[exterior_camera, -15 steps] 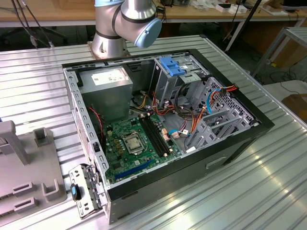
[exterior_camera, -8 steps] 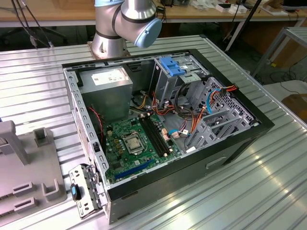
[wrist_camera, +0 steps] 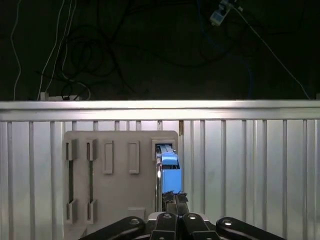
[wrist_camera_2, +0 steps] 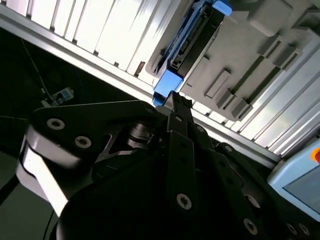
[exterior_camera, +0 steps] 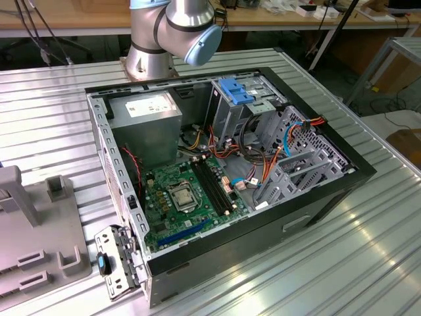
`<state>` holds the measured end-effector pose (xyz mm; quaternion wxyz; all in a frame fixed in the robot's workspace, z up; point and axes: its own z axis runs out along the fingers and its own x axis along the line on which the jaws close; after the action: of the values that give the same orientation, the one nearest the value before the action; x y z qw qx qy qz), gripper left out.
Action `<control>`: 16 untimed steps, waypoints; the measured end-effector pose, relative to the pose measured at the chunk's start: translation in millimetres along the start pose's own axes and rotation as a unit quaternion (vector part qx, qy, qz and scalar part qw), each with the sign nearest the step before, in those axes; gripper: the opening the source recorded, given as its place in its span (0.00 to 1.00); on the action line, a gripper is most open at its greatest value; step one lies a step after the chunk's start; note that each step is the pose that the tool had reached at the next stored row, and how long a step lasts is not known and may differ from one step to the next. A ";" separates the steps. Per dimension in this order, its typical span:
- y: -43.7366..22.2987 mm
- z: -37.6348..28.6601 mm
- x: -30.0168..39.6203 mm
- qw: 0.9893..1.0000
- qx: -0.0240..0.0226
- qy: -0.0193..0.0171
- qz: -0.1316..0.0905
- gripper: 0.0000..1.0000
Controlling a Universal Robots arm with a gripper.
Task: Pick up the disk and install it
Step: 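Pick up the disk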
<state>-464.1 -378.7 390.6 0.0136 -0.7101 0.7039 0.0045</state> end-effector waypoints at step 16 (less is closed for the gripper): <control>0.1 12.7 1.0 0.999 -0.001 0.000 -0.033 0.55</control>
<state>-464.0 -379.3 377.9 0.0136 -0.7327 0.6804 0.0049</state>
